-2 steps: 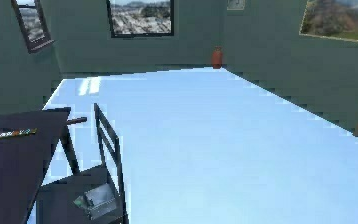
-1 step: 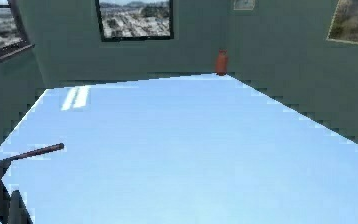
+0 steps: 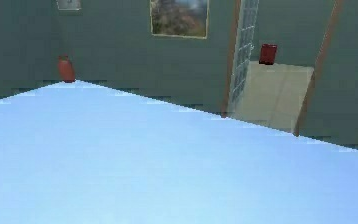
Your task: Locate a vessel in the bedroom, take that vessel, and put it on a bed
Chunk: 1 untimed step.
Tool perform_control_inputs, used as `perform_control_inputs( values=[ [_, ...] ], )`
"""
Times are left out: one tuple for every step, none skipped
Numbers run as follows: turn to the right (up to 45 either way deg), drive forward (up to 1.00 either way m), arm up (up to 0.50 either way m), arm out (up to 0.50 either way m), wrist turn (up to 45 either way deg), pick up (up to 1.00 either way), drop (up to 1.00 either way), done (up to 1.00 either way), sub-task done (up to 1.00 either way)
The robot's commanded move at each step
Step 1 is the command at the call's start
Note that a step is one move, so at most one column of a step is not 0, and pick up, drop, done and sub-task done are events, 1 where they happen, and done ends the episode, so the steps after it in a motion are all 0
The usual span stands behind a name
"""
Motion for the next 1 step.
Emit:
perform_control_inputs(
  values=[
    [0.0, 0.35, 0.0, 0.0, 0.0, 0.0, 0.0, 0.0, 0.0]
  ],
)
